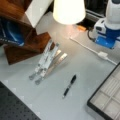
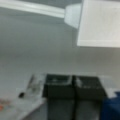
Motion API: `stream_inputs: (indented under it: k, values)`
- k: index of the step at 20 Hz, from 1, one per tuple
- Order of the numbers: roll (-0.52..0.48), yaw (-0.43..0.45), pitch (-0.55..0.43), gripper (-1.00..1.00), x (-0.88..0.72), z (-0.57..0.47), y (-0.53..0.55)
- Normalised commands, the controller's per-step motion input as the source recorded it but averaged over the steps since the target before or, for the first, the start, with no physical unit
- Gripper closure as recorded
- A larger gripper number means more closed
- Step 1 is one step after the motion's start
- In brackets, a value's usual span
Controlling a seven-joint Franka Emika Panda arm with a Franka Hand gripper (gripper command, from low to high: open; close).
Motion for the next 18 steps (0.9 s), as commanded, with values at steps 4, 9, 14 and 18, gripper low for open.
stream_inputs:
  k: [4, 9, 14, 18]
  values:
    - [-0.017, 0.175, -0.339, 1.00, -0.39, -0.39, -0.31]
    - [-0.009, 0.156, -0.342, 1.00, -0.44, -0.44, -0.31]
    - [-0.028, 0.114, -0.366, 1.00, -0.50, -0.44, -0.23]
    - [-0.030, 0.098, -0.398, 1.00, -0.54, -0.39, -0.17]
